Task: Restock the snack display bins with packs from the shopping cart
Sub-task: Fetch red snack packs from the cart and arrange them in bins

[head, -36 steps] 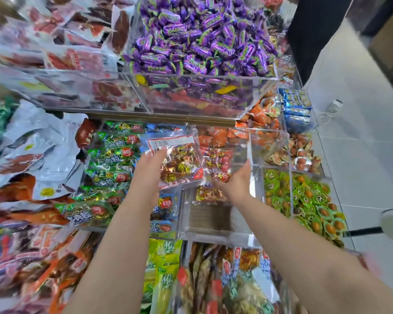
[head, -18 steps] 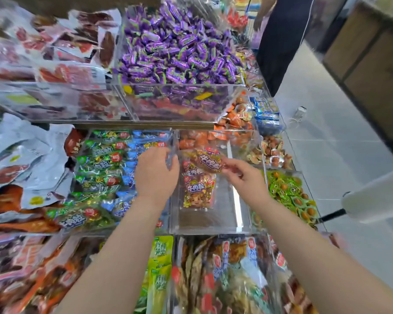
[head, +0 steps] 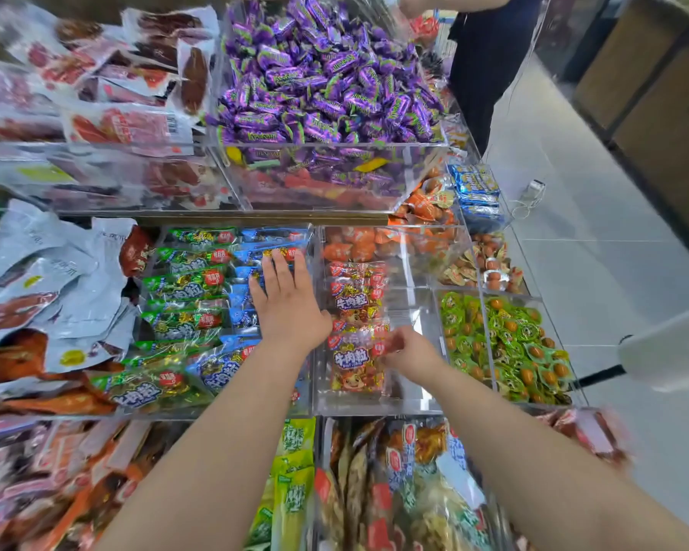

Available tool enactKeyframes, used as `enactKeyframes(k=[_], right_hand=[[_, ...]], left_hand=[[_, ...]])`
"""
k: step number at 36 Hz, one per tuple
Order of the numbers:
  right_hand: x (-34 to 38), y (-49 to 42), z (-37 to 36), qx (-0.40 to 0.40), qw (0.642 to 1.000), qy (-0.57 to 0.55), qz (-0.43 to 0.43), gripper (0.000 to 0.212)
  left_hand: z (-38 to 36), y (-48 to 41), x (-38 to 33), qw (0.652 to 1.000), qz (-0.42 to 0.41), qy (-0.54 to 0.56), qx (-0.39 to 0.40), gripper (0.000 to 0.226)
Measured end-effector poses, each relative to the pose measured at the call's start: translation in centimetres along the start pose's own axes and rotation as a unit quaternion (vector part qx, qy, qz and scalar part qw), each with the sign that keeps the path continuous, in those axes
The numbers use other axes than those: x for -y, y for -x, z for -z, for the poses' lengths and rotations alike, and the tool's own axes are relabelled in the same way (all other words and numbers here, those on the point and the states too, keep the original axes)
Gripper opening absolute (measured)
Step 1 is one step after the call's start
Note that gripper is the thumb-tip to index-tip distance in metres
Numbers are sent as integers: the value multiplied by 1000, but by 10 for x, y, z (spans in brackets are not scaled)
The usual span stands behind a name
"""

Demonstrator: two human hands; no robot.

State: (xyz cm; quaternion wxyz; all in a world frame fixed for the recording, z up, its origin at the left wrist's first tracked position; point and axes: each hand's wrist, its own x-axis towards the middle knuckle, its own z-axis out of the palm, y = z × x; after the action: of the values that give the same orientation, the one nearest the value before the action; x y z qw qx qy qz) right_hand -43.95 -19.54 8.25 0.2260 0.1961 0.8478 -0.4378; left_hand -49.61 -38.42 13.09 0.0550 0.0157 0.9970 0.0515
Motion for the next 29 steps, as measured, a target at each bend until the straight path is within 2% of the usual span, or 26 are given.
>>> enactKeyframes(k=[2,4,7,10,13,15,17,19,22,24,26,29], right_hand=[[-4,-9,-9,-36,996,-58,-55,72],[-6,-15,-15,-39,992,-69,-96,113],[-5,-28,-26,9,983,-135,-124,133],[-4,-40,-35,14,981,-145,-129,132],[-5,-48,-37,32,981,-164,-102,108],[-8,-50,-35,30,990,-122,-65,119],[-9,-50,-30,-33,996,-80,-12,115],[-9,-51,-26,-106,990,-90,38,94],[-4,-57,-26,-144,980,-114,83,76],[3,-61,-30,-144,978,-115,94,81],[8,-67,-37,-149,978,-128,74,99],[9,-73,-49,-125,966,-218,67,108]], left_hand=[[0,0,0,1000,1,0,-3,101],[-1,0,-1,1000,3,-5,-6,100],[-2,-1,-1,1000,4,-8,-10,100],[-3,-3,-1,1000,6,-8,-14,100],[-4,-2,0,1000,5,-7,-16,101],[-4,-2,-1,1000,5,-7,-16,100],[-4,-2,-1,1000,4,-9,-19,100],[-3,-2,-1,1000,4,-10,-20,99],[-3,-2,-1,1000,4,-7,-18,99],[-3,-1,-1,1000,4,-5,-24,99],[-4,-1,-2,999,7,-9,-33,98],[-7,-2,-2,999,9,-16,-41,97]])
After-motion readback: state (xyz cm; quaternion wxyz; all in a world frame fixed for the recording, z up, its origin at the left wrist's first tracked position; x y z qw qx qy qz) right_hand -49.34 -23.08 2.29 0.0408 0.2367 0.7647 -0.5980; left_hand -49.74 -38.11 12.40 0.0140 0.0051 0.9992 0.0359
